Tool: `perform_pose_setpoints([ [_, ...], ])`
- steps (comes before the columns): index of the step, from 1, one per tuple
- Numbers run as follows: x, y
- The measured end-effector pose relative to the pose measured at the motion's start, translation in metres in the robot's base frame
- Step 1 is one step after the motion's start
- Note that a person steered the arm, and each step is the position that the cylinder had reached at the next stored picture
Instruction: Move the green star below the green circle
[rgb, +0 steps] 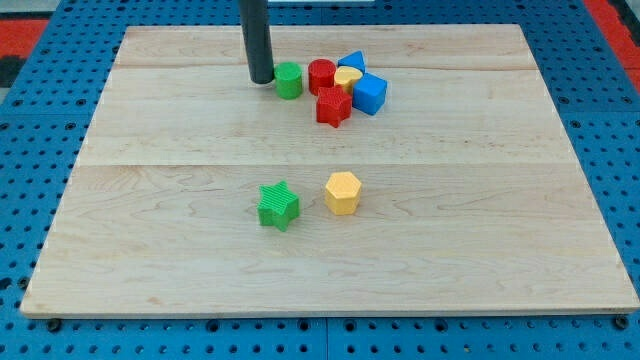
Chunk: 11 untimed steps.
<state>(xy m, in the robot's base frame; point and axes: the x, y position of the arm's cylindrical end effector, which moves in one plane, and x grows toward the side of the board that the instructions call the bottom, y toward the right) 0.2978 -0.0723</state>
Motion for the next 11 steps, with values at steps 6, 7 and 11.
perform_pose_setpoints([
  [6,0.022,-0.155],
  [7,0.085,-0.2],
  [11,0.304,-0.024],
])
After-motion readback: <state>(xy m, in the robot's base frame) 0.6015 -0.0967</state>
